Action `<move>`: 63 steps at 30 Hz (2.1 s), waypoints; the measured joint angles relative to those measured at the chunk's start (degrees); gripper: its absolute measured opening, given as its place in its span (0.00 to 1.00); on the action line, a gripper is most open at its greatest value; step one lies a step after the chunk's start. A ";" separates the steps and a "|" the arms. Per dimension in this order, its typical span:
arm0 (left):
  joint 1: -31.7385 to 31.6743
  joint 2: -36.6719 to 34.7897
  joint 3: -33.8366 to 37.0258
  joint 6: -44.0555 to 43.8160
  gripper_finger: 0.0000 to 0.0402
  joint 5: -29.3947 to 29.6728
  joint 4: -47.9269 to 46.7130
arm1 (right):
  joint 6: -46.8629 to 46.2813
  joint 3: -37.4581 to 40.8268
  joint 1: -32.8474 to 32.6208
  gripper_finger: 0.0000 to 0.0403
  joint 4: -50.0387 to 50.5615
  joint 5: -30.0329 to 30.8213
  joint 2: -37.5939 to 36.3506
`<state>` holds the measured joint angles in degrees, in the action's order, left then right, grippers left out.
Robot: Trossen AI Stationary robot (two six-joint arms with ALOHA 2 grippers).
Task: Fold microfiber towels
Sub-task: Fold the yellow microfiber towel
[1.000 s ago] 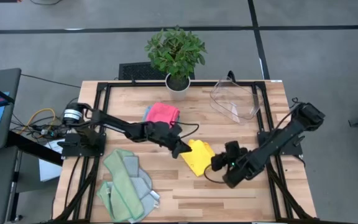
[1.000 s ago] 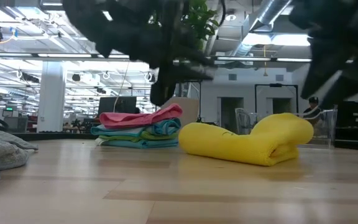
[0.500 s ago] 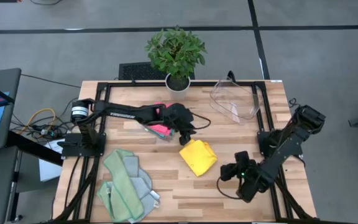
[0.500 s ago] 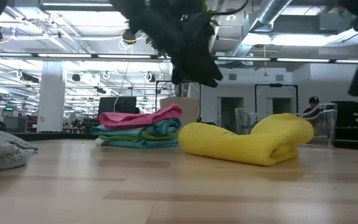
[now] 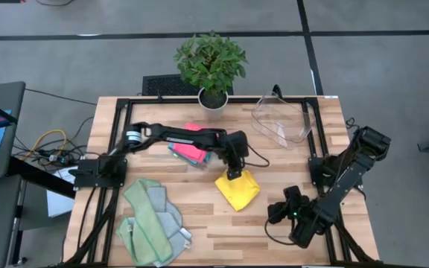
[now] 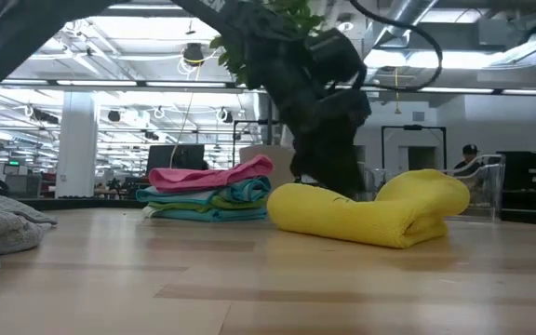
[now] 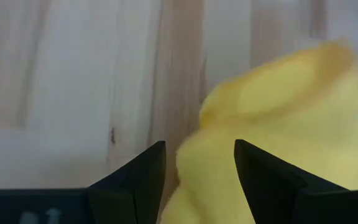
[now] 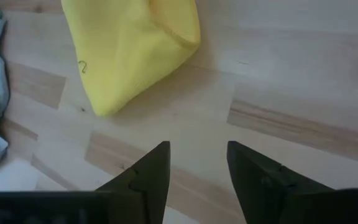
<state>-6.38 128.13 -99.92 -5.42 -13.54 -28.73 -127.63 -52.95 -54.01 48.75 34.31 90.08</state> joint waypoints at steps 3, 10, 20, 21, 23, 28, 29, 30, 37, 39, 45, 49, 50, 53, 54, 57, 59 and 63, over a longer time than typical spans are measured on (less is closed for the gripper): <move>-0.08 1.98 -1.45 0.47 0.46 -0.26 -2.53 | 0.02 0.00 -0.43 0.45 0.20 -0.06 0.02; -0.10 3.41 -1.47 0.25 0.46 -1.26 -1.01 | 0.04 0.00 -0.80 0.43 0.53 -0.04 0.02; 0.06 3.46 -1.45 1.70 0.28 -1.07 -0.47 | 0.09 0.00 -0.77 0.41 0.65 -0.01 0.02; 0.08 3.46 -1.45 1.81 0.25 -1.07 -0.50 | 0.09 0.00 -0.79 0.41 0.65 -0.01 0.02; 0.14 3.46 -1.45 1.87 0.19 -0.91 -0.40 | 0.10 0.00 -0.78 0.41 0.68 -0.01 0.02; 0.18 3.46 -1.67 -0.19 0.02 -1.05 -0.92 | 0.12 0.00 -0.77 0.39 0.66 -0.01 0.02; 0.18 3.43 -1.69 -0.83 0.02 -1.40 -1.31 | 0.14 0.00 -0.77 0.39 0.61 -0.01 0.02; 0.18 3.20 -1.69 -1.08 0.02 -1.77 -2.26 | 0.21 0.00 -0.77 0.39 0.59 -0.01 0.02; 0.49 -1.56 -1.69 -2.02 0.01 -0.55 -8.03 | 0.59 0.00 -0.77 0.37 1.22 0.07 0.02; 0.56 -2.96 -1.69 -2.14 0.01 0.90 -9.30 | 0.63 0.00 -0.77 0.36 1.22 0.12 0.02; 1.15 -4.35 -0.54 -2.28 0.00 5.47 -10.24 | 0.70 0.00 -0.75 0.36 1.58 0.17 0.02; 1.61 -4.27 2.98 -4.08 0.01 5.50 -6.08 | 0.74 0.00 -0.75 0.38 1.25 0.75 0.02; 1.67 -4.27 3.84 -4.46 0.02 5.94 -5.78 | 0.76 0.00 -0.69 0.38 1.03 1.38 0.02; 1.77 -4.23 6.11 -5.75 0.02 8.54 -5.30 | 4.12 0.00 -0.30 0.40 -2.00 6.34 0.02; 1.73 -4.23 6.60 -6.13 0.03 9.35 -5.44 | 5.71 0.00 0.14 0.40 -3.63 7.79 0.02; 1.51 -4.23 8.20 -6.97 0.04 10.55 -5.58 | 12.84 0.00 3.00 0.41 -9.11 9.33 0.02; 1.49 -4.19 8.95 -7.45 0.05 11.62 -5.49 | 20.35 -0.01 5.96 0.41 -13.58 9.37 0.35; 1.54 -4.19 8.98 -8.39 0.08 12.31 -4.34 | 34.02 -0.02 13.03 0.39 -19.49 11.10 2.24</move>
<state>-4.84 123.94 -90.94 -13.82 -1.23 -33.07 -93.62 -52.97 -40.99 29.27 45.42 92.33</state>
